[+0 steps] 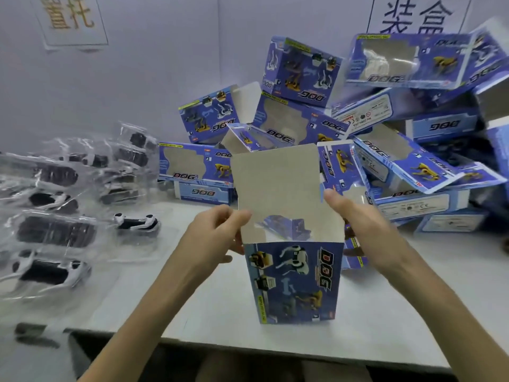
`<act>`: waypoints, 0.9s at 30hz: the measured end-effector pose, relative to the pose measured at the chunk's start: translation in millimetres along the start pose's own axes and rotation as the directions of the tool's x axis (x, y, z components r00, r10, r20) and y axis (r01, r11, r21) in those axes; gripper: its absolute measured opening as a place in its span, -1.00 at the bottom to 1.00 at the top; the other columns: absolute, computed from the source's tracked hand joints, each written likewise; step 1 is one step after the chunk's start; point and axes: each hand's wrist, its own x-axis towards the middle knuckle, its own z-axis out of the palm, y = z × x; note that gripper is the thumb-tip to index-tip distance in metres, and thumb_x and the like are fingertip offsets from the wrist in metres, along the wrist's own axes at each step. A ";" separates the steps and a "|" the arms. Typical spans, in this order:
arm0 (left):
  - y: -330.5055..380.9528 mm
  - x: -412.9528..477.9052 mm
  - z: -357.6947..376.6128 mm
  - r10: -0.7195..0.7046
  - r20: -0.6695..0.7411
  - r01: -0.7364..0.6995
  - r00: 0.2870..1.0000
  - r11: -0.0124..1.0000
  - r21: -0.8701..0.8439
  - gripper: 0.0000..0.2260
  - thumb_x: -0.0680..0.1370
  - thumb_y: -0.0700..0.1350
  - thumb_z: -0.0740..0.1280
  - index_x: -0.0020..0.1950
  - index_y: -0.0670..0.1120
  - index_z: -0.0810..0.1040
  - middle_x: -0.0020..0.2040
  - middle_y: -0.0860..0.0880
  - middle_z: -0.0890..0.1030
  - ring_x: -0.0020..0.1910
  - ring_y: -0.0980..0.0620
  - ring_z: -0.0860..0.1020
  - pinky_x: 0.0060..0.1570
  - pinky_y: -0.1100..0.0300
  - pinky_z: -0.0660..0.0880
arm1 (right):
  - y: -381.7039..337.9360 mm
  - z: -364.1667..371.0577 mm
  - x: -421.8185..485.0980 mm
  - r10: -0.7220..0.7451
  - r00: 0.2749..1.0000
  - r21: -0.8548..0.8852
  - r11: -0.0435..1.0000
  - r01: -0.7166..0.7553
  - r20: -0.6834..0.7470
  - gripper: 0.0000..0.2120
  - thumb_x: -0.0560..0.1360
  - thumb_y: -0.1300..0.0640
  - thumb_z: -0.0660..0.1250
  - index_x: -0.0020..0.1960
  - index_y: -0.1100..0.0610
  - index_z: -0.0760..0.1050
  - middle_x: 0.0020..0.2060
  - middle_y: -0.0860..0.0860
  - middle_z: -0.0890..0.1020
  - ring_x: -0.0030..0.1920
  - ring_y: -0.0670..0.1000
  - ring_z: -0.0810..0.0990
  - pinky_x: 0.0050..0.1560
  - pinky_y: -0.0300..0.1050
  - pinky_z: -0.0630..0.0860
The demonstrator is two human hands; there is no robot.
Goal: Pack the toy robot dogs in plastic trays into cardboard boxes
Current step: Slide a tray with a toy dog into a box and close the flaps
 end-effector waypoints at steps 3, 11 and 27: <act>1.8 2.1 -4.0 -0.002 0.052 0.002 0.999 1.000 0.004 -0.79 0.64 -0.01 0.23 -0.03 -0.09 0.59 -0.31 -0.03 0.63 -0.39 0.11 0.62 -0.29 0.17 0.58 | -4.3 -10.9 6.6 0.024 0.999 -0.018 1.000 -0.024 0.031 -0.40 0.54 -0.25 0.28 -0.12 0.35 0.50 -0.58 -0.08 0.48 -0.50 -0.08 0.51 -0.48 -0.16 0.52; -29.4 4.0 -7.1 -0.146 0.455 0.375 0.878 0.802 -0.466 -0.86 0.49 -0.08 0.35 -0.24 -0.07 0.64 -0.25 -0.03 0.54 -0.32 0.06 0.52 -0.20 0.14 0.39 | 38.6 -10.9 -4.7 0.210 0.945 0.593 0.738 -0.322 0.252 -0.80 0.50 0.00 0.30 -0.22 0.11 0.49 -0.49 -0.01 0.35 -0.57 -0.10 0.24 -0.55 -0.29 0.11; -68.4 17.7 -139.8 0.191 -0.348 0.294 0.918 0.260 0.920 -0.33 0.46 0.38 0.30 0.47 0.09 0.33 0.47 -0.09 0.33 0.48 -0.13 0.24 0.37 -0.26 0.23 | 51.5 -5.6 5.3 0.264 0.960 0.677 0.690 -0.256 0.093 -0.77 0.62 0.01 0.20 -0.17 0.06 0.48 -0.51 -0.04 0.34 -0.56 -0.09 0.28 -0.38 -0.19 0.25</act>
